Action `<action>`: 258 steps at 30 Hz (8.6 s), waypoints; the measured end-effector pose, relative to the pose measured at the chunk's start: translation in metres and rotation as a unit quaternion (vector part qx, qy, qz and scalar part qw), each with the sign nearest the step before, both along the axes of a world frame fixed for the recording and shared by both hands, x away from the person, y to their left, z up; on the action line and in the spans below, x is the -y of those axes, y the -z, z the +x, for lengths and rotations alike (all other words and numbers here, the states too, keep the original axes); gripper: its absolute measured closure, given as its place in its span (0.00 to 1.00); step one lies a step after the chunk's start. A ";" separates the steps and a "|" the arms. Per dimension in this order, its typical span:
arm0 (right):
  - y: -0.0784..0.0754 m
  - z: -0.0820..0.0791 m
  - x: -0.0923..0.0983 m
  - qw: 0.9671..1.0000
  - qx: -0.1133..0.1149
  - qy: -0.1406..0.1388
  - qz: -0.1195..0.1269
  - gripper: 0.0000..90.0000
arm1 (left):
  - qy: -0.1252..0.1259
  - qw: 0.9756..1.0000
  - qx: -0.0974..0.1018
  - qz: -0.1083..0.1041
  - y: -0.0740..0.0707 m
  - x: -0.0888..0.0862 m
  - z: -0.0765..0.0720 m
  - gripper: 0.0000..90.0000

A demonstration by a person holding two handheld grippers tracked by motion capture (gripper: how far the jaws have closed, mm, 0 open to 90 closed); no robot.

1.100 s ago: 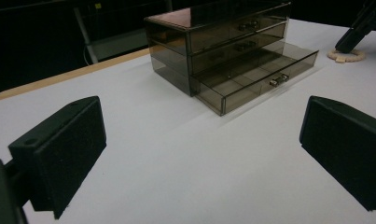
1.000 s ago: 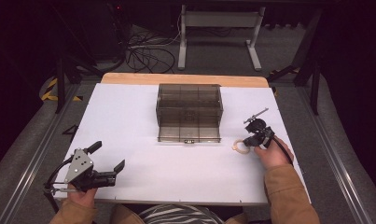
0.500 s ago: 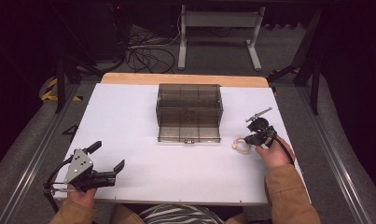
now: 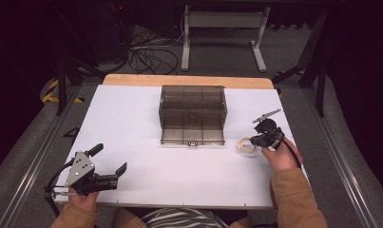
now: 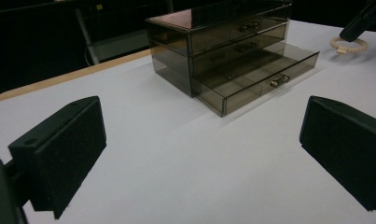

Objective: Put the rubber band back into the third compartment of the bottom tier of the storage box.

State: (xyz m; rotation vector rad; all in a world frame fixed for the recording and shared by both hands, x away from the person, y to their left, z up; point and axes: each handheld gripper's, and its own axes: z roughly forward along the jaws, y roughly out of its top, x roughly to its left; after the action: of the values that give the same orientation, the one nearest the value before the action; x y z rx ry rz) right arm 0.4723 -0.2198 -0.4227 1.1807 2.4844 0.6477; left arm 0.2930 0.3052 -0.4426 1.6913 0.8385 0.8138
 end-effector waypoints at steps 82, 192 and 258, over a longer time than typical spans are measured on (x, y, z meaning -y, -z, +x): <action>-0.049 -0.022 -0.029 0.976 0.185 -0.055 0.096 0.94 | -0.004 1.000 0.002 0.000 0.000 0.000 0.000 0.01; 0.004 0.023 -0.116 0.987 0.097 -0.125 -0.020 0.90 | -0.002 1.000 0.002 -0.003 0.000 -0.001 0.000 0.01; -0.049 -0.017 -0.108 0.958 0.178 -0.175 0.143 0.00 | -0.003 1.000 0.004 -0.006 0.000 -0.002 0.001 0.01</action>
State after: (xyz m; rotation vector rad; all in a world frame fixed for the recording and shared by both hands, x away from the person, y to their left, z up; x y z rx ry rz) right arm 0.4552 -0.1116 -0.3736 0.6271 2.3494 1.2312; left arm 0.2937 0.3069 -0.4426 1.6742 0.8421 0.8164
